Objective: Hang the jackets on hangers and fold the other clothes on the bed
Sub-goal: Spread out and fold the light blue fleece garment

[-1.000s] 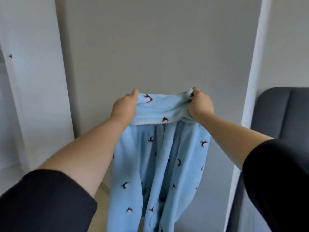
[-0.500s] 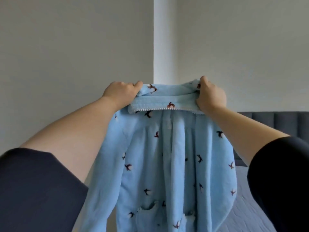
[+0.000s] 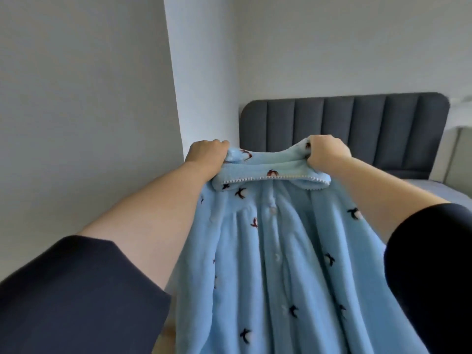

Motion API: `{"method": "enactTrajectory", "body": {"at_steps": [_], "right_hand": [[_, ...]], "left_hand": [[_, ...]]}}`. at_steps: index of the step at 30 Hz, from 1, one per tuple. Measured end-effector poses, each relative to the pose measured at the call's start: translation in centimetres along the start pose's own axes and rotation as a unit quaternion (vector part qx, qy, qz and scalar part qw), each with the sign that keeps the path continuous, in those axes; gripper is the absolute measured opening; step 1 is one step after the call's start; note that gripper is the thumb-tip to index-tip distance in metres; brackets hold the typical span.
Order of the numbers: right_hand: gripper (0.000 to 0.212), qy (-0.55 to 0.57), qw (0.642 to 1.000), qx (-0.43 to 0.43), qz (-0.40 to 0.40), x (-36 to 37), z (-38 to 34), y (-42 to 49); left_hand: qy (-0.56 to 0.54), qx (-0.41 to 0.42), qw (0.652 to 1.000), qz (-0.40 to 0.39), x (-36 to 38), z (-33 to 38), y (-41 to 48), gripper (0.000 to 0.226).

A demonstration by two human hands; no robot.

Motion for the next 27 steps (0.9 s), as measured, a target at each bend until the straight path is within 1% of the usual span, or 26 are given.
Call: {"method": "enactTrajectory", "body": {"at_steps": [2,4,6,8,9,10,12,14,15,16,17,18,19,20,22,24,25,26,27], "right_hand": [[0.02,-0.026,0.998,0.015,-0.047,5.7,1.2,0.3],[0.014,-0.053,0.996,0.032,-0.072,11.2,2.3,0.6],[0.015,-0.068,0.989,0.068,-0.114,16.7,3.4,0.9],[0.017,-0.06,0.982,0.114,-0.142,21.1,4.1,1.7],[0.015,-0.039,0.98,0.137,-0.138,22.4,4.2,2.4],[0.013,-0.008,0.98,0.157,-0.124,23.3,4.1,3.5],[0.012,0.064,0.978,0.178,-0.086,23.9,3.3,6.0],[0.018,0.12,0.975,0.177,-0.058,24.5,2.5,8.0],[0.025,0.147,0.972,0.172,-0.06,25.4,2.2,8.5],[0.035,0.172,0.968,0.164,-0.081,26.9,1.8,8.4],[0.048,0.185,0.964,0.151,-0.118,28.9,1.3,7.6],[0.059,0.177,0.963,0.132,-0.154,31.2,0.8,6.1],[0.066,0.154,0.965,0.112,-0.182,33.7,0.3,3.9],[0.067,0.127,0.966,0.099,-0.204,36.3,0.1,1.3],[0.062,0.055,0.957,0.11,-0.263,41.9,0.9,-5.9],[0.06,-0.03,0.926,0.141,-0.349,47.1,2.9,-14.2],[0.06,-0.055,0.914,0.148,-0.374,49.0,4.0,-17.8],[0.061,-0.066,0.912,0.149,-0.377,50.3,4.8,-20.5],[0.063,-0.069,0.918,0.148,-0.363,51.0,5.3,-22.3]], "left_hand": [[-0.029,-0.025,0.998,-0.052,5.9,1.9,0.5,0.025],[-0.054,-0.057,0.991,-0.111,11.9,3.6,0.9,0.031],[-0.094,-0.098,0.977,-0.164,17.5,4.9,0.9,0.031],[-0.155,-0.153,0.957,-0.191,22.1,5.4,0.9,0.029],[-0.192,-0.193,0.945,-0.182,23.6,5.0,1.1,0.027],[-0.23,-0.236,0.931,-0.157,24.7,4.3,1.5,0.024],[-0.304,-0.303,0.902,-0.057,25.4,2.4,3.0,0.013],[-0.365,-0.324,0.872,0.044,25.4,1.4,4.6,0.006],[-0.394,-0.317,0.86,0.071,26.0,1.6,5.3,0.009],[-0.428,-0.303,0.848,0.075,27.0,2.2,5.9,0.018],[-0.462,-0.279,0.84,0.054,28.6,3.5,6.0,0.033],[-0.492,-0.247,0.835,0.013,30.5,5.2,5.7,0.048],[-0.511,-0.21,0.833,-0.033,32.5,7.3,4.7,0.059],[-0.517,-0.176,0.835,-0.075,34.5,9.3,3.1,0.063],[-0.5,-0.122,0.841,-0.166,38.7,13.7,-1.7,0.062],[-0.451,-0.065,0.844,-0.284,42.7,18.2,-8.2,0.064],[-0.415,-0.031,0.849,-0.327,44.2,19.9,-11.2,0.065],[-0.381,-0.003,0.859,-0.343,45.4,21.1,-13.5,0.065],[-0.356,0.015,0.872,-0.336,46.1,21.8,-15.2,0.065]]}}
Point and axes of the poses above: each hand's wrist, its own y-axis towards the middle knuckle, its own x-axis out of the palm, z = x × y, the point moved 9 cm from there along y, towards the middle knuckle, and after that the axes turned 13 degrees about x, right-handed, at the moved point
